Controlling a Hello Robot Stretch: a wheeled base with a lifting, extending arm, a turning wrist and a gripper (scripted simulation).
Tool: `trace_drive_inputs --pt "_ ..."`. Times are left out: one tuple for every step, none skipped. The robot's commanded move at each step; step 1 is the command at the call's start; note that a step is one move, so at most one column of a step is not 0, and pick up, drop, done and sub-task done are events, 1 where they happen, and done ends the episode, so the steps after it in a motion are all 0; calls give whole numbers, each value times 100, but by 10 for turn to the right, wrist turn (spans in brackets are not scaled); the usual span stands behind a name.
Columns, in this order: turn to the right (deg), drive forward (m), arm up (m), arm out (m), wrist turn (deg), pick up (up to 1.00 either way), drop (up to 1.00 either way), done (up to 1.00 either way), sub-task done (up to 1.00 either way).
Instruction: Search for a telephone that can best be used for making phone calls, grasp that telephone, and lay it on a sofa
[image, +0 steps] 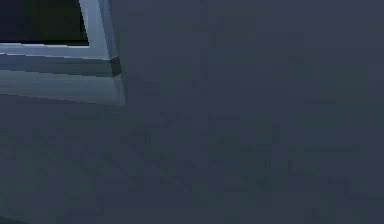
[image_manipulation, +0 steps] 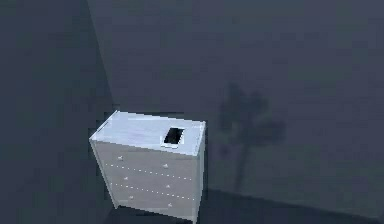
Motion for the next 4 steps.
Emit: trace_drive_inputs --pt "0 0 0 48 0 0 0 0 0" --pt "0 0 0 0 450 0 0 0 0" --pt "0 0 0 0 450 0 0 0 0" --pt "0 0 0 0 450 0 0 0 0"
